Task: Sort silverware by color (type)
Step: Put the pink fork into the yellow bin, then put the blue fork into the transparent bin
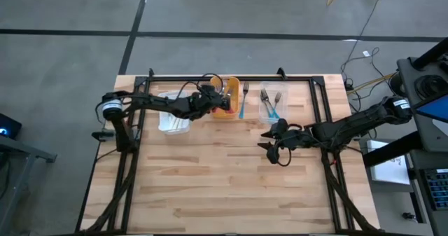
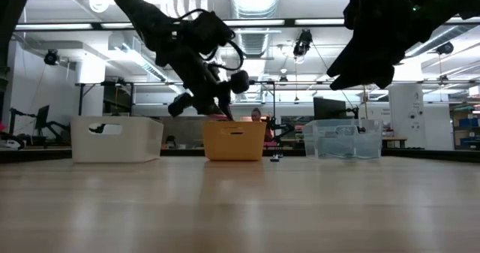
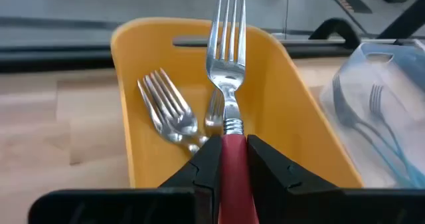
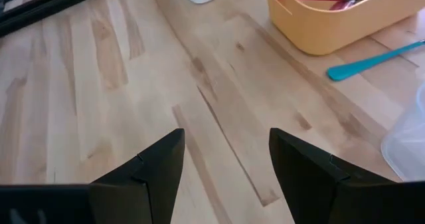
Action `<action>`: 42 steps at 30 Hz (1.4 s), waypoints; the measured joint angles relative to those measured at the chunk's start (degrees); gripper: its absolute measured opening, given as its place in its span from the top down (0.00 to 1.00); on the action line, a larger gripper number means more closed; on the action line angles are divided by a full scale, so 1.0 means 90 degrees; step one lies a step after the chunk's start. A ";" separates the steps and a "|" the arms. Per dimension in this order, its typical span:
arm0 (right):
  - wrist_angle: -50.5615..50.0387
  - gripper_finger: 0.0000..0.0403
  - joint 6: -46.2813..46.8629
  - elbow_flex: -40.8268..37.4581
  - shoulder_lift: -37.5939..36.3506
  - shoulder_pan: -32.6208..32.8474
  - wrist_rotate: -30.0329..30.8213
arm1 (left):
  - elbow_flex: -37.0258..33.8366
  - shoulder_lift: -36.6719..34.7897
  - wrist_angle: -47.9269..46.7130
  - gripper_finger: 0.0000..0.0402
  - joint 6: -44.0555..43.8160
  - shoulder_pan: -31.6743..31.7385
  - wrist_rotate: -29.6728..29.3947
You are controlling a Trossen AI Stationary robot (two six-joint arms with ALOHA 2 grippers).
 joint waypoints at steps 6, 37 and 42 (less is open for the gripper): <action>0.0005 0.47 0.0036 -0.0012 0.0006 0.0000 0.0002 | 0.0091 0.0315 0.0027 0.90 -0.0229 0.0027 0.0006; -0.0076 0.48 0.2076 0.0071 0.0029 0.0002 0.0386 | 0.0104 0.0334 0.0374 0.74 -0.0216 0.0032 0.0168; -0.0055 0.48 0.2270 0.0242 0.0036 0.0116 0.0690 | 0.0102 0.0078 0.0508 0.67 0.0277 -0.0031 0.0193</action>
